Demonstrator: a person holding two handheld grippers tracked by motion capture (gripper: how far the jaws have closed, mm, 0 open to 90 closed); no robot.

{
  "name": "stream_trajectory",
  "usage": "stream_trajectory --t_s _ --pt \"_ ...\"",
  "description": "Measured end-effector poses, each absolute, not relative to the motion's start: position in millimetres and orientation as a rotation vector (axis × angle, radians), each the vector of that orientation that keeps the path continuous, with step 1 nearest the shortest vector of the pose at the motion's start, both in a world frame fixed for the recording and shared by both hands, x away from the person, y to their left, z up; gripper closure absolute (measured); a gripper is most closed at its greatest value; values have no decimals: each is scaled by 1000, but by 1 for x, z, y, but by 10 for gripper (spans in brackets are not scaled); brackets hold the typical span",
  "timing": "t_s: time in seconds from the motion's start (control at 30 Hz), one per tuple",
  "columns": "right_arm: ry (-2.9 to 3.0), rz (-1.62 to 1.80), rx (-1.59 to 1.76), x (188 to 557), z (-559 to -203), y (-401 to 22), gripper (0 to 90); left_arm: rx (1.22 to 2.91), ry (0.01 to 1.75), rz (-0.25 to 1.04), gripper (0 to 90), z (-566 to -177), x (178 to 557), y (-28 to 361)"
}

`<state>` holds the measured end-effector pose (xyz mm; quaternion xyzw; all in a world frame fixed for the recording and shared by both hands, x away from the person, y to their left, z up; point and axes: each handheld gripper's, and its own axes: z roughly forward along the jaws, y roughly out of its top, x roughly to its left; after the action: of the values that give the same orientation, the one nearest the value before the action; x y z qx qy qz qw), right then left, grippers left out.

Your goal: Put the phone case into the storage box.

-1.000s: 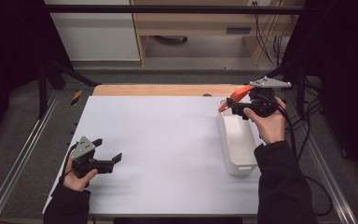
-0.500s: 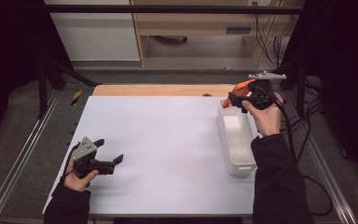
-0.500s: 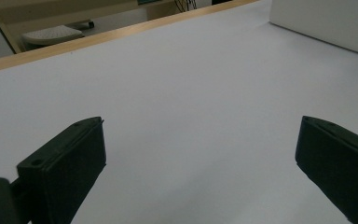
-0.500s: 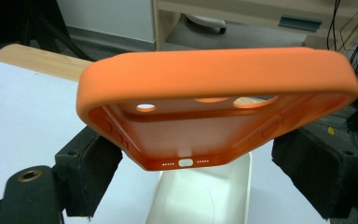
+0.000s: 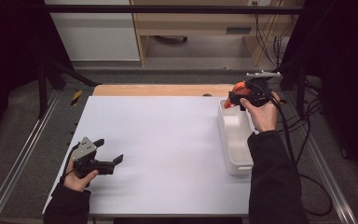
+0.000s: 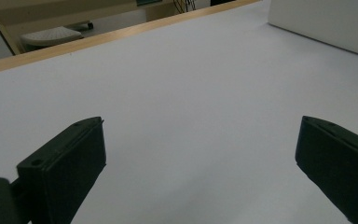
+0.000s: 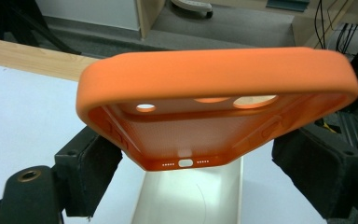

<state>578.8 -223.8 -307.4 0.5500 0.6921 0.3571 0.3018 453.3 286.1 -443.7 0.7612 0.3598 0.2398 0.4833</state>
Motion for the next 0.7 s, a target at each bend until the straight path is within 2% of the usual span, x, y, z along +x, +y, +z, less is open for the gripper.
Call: stream_trajectory --t_s 0.7 --pt "1826 867 1560 598 -337 -225 160 1878 874 568 12 -447 455 284"
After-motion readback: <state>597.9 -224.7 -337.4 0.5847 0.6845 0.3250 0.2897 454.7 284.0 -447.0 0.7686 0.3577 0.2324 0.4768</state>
